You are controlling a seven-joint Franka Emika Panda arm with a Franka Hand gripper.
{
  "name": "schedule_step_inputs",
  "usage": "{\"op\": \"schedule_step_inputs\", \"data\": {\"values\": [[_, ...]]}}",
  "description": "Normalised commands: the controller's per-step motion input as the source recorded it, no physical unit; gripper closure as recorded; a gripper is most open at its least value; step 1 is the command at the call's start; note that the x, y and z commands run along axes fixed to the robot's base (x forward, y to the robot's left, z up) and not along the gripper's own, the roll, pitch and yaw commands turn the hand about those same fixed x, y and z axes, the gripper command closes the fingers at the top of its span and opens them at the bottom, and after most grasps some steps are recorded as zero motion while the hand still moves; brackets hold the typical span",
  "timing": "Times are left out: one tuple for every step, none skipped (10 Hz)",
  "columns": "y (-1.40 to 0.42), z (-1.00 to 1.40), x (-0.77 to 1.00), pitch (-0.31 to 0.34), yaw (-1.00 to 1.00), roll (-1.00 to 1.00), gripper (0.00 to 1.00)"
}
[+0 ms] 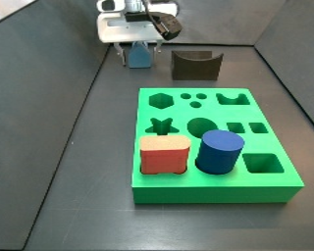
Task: Pick up the 3 prong object. Move up. Rotate the 3 prong object. Place the 3 prong object on the fixture. Regrasp the 3 prong object. Move to above the board. Insert the 3 prong object.
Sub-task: Rotate the 3 prong object.
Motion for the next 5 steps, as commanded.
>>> {"op": "schedule_step_inputs", "data": {"values": [[0.00, 1.00, -0.01, 0.009, 0.00, 0.00, 0.00], [0.00, 1.00, -0.01, 0.032, 0.00, -0.03, 0.00], [0.00, 1.00, -0.01, 0.042, 0.00, -0.04, 0.00], [0.00, 1.00, -0.01, 0.052, 0.00, -0.07, 0.00], [0.00, 1.00, -0.01, 0.048, 0.01, -0.08, 0.00]]}}
